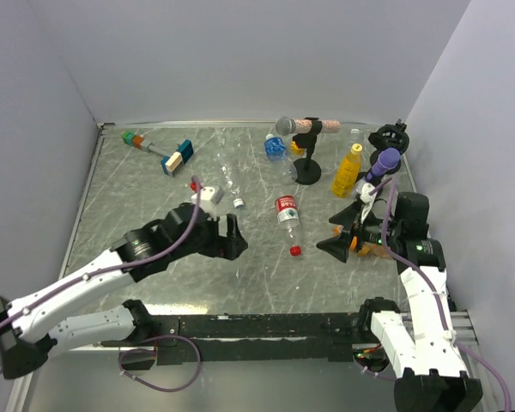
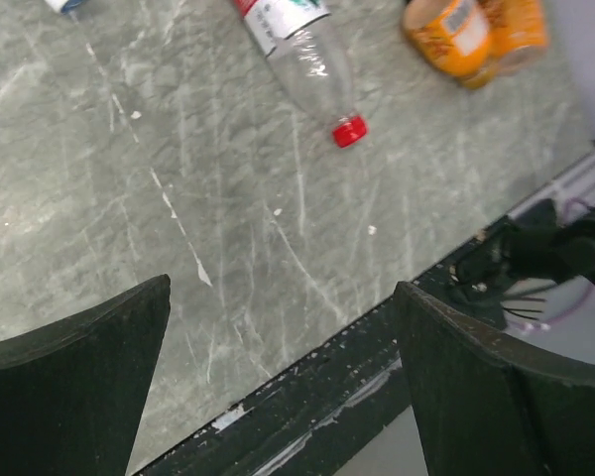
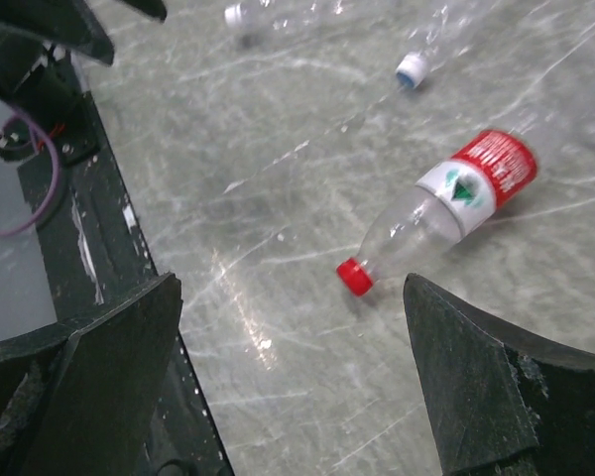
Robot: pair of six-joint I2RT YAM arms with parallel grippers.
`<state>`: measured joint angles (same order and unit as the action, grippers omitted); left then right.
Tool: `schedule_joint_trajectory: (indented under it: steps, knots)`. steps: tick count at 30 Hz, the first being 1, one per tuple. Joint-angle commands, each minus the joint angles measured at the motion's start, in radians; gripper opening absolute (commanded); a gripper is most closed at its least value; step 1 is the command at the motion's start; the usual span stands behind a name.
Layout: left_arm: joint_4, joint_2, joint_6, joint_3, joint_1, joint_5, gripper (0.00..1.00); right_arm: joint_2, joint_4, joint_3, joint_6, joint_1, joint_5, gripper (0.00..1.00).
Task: Unscrew the bottle caps
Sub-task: Pick up the plastic bottle from the corner of the board.
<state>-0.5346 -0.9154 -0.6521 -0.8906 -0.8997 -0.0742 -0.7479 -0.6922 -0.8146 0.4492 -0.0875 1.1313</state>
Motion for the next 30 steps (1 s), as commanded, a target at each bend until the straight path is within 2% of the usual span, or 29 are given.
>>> schedule_joint_trajectory:
  steps: [1, 10, 16, 20, 23, 27, 30]
  knots:
    - [-0.038, -0.092, -0.052, -0.080, -0.051, -0.182, 0.97, 0.024, 0.072, 0.084, 0.072, 0.003, 0.068, 0.99]
    - [0.035, -0.230, -0.049, -0.100, -0.057, -0.176, 0.97, 0.021, 0.062, 0.097, 0.100, 0.000, 0.051, 0.99]
    - [-0.002, -0.428, -0.014, -0.183, -0.053, -0.254, 0.97, 0.031, 0.060, 0.103, 0.098, -0.001, 0.021, 0.99]
    - [0.056, -0.551, 0.006, -0.269, -0.044, -0.222, 0.96, 0.025, 0.074, 0.104, 0.088, -0.003, 0.004, 0.99]
    - [0.160, -0.632, -0.082, -0.291, -0.016, -0.139, 0.97, 0.004, 0.068, 0.095, 0.088, -0.001, -0.007, 0.99]
    - [0.320, -0.729, -0.310, -0.306, 0.018, -0.010, 0.97, -0.008, 0.072, 0.097, 0.082, -0.001, -0.025, 0.99]
    - [0.288, -0.833, -0.431, -0.391, 0.015, -0.013, 0.98, -0.004, 0.077, 0.098, 0.074, -0.001, -0.022, 0.99]
